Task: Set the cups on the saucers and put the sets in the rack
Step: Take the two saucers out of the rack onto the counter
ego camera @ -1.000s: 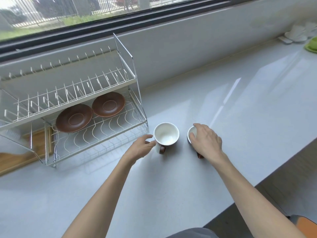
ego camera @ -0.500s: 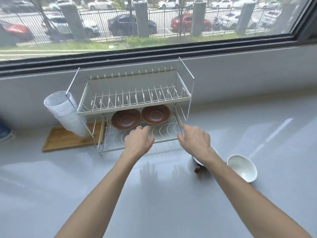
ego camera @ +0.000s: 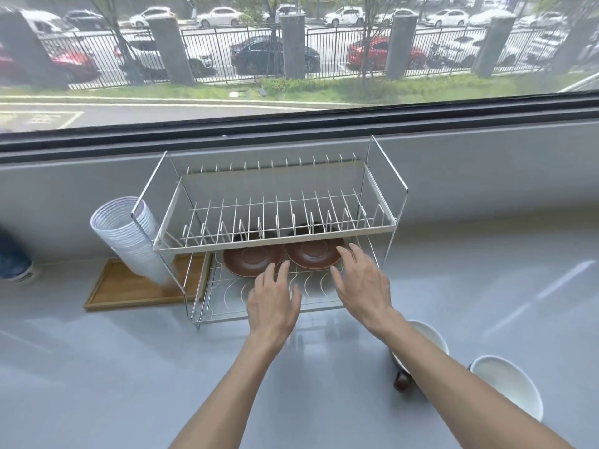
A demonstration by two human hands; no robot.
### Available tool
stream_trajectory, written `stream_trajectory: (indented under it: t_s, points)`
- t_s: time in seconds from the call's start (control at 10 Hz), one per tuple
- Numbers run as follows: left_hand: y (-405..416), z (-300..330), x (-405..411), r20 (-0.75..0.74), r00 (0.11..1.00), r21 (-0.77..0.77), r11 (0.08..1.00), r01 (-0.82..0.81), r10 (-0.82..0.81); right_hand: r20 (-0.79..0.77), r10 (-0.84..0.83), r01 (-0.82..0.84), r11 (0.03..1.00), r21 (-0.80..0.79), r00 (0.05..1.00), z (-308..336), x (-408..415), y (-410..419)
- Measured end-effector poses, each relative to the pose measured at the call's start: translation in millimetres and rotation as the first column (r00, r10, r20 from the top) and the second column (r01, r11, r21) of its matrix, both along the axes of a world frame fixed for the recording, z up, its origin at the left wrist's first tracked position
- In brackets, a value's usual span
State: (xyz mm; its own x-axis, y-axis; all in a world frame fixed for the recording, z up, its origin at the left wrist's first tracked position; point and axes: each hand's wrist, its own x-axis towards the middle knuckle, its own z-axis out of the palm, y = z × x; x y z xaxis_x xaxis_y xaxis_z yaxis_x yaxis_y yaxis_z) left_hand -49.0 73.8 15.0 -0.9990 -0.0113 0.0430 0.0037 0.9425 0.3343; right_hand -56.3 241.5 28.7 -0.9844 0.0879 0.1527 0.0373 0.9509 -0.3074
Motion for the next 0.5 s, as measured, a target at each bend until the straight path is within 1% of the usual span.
stream_trajectory:
  t_s: [0.1,0.2,0.3,0.4,0.5]
  points:
    - [8,-8,-14,0.013,1.0,0.04,0.999,-0.024,0.023,-0.025,0.011,-0.01,0.999,0.038,1.0,-12,-22,1]
    - [14,-16,-29,0.064,0.997,0.107,0.993,-0.049,0.042,0.008,0.005,-0.006,0.999,0.043,1.0,-19,-43,3]
    - [21,-21,-45,0.105,0.992,0.19,0.978,-0.086,0.067,0.088,-0.02,0.021,1.0,-0.016,0.996,-21,-65,1]
    - [28,-25,-58,0.16,0.982,0.23,0.964,-0.136,0.1,0.133,-0.046,0.052,0.998,-0.043,0.99,-27,-88,5]
    - [33,-31,-70,0.232,0.965,0.287,0.939,-0.189,0.124,0.313,0.033,-0.014,0.998,-0.063,0.949,-30,-104,9]
